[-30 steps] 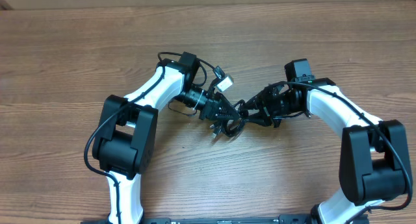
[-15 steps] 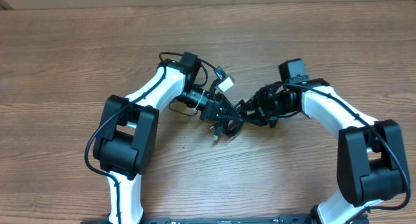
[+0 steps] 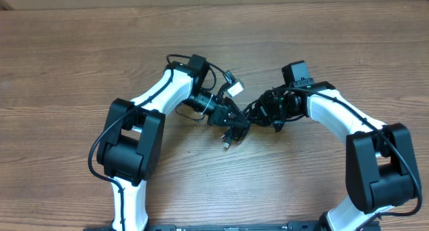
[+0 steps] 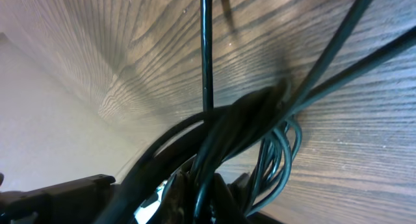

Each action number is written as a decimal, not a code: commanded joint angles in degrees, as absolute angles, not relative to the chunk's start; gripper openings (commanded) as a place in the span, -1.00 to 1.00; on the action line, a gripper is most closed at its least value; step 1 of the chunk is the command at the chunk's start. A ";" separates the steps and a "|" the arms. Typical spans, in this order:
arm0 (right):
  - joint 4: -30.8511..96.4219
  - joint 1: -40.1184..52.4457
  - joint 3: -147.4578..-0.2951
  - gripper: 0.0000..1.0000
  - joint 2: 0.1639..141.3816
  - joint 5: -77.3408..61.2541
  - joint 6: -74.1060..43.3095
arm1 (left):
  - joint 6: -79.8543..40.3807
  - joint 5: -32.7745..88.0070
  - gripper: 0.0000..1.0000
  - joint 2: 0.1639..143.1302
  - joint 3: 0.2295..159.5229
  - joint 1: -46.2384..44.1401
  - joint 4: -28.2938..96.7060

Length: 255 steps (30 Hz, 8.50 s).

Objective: Untangle cables

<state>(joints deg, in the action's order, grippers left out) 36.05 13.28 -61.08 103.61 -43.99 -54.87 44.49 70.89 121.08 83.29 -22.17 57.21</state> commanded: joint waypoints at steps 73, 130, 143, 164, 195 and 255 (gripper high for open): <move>30.46 -0.67 -62.54 -0.92 103.61 -58.65 -40.45 | 5.54 20.32 -0.02 121.49 74.06 -21.67 44.95; 45.39 0.36 -62.22 -0.89 103.61 -42.46 -25.26 | 23.18 33.30 0.69 119.70 104.51 -26.68 71.77; 45.52 0.36 -62.22 -0.88 103.61 -42.46 -25.23 | 25.10 30.76 0.64 119.72 99.42 -35.22 65.41; 50.57 0.36 -62.22 -0.90 103.61 -34.98 -25.15 | 17.93 23.68 -0.91 119.72 94.13 -29.82 53.91; 60.16 0.56 -83.99 -0.37 103.63 -45.19 -25.54 | 18.76 37.54 -0.92 119.72 93.93 -22.15 57.60; 26.17 21.69 -63.79 -0.70 103.68 -18.87 -55.77 | 16.05 42.17 -0.91 119.72 91.11 -22.15 55.22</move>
